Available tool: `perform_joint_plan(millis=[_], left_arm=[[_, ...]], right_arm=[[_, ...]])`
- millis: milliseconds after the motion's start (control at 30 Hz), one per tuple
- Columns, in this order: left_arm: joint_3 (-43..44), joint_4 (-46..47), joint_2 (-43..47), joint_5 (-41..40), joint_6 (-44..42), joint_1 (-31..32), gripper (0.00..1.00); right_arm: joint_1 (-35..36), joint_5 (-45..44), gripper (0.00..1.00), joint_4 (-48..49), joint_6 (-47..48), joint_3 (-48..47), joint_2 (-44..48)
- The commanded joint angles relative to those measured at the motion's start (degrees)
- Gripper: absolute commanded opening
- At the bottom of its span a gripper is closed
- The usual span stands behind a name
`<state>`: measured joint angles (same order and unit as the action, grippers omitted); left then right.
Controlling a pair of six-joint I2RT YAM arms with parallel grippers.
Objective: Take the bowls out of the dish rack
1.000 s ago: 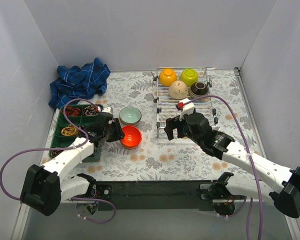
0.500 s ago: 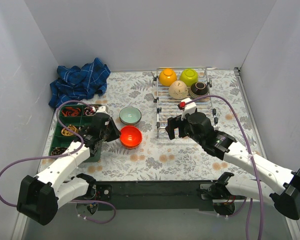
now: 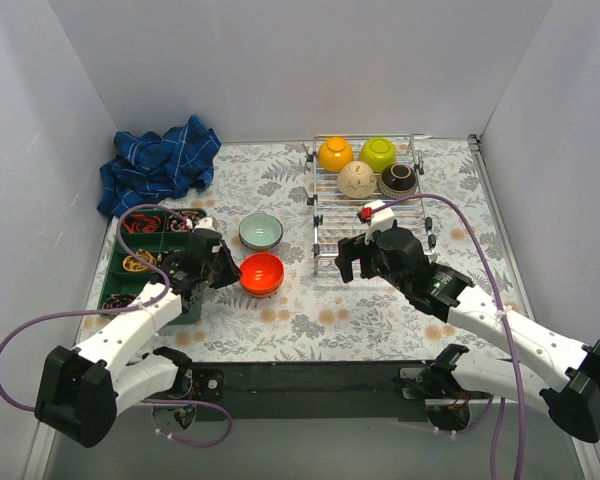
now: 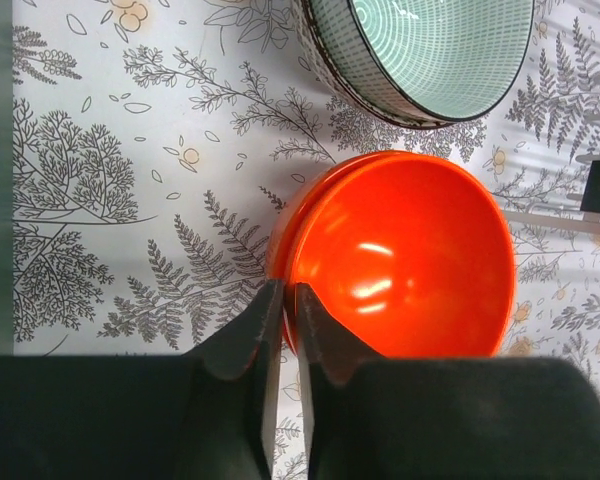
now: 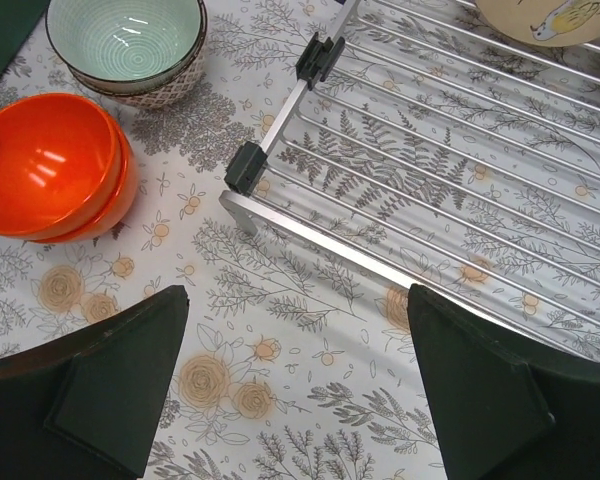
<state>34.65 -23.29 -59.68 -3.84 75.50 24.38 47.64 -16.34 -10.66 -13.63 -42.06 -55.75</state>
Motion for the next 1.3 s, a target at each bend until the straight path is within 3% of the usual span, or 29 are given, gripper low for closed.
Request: perform_joint_plan(millis=[0,300,633,933,1267], left_arm=[[0.59,0.62,2.90,0.32,0.43,0.14,0.16],[6.47,-6.50,8.00,-0.56,0.34,0.23,0.55],[13.59,-16.17,13.10,-0.47,0.78,0.14,0.98],[17.90,-22.32,13.80,-0.12,1.22,0.23,0.98],[18.70,-22.59,12.22,0.06,1.22,0.23,0.98]], right_arm=[[-1.66,-1.68,0.99,1.34,2.89,-1.87,-0.41],[-10.09,-6.95,0.99,0.46,17.48,-10.31,-9.02],[-19.42,-12.75,0.99,2.65,36.64,-24.72,-30.44],[-22.50,-15.65,0.98,8.45,50.61,-32.47,-46.54],[-23.99,-18.38,0.99,14.08,57.13,-36.16,-56.92]])
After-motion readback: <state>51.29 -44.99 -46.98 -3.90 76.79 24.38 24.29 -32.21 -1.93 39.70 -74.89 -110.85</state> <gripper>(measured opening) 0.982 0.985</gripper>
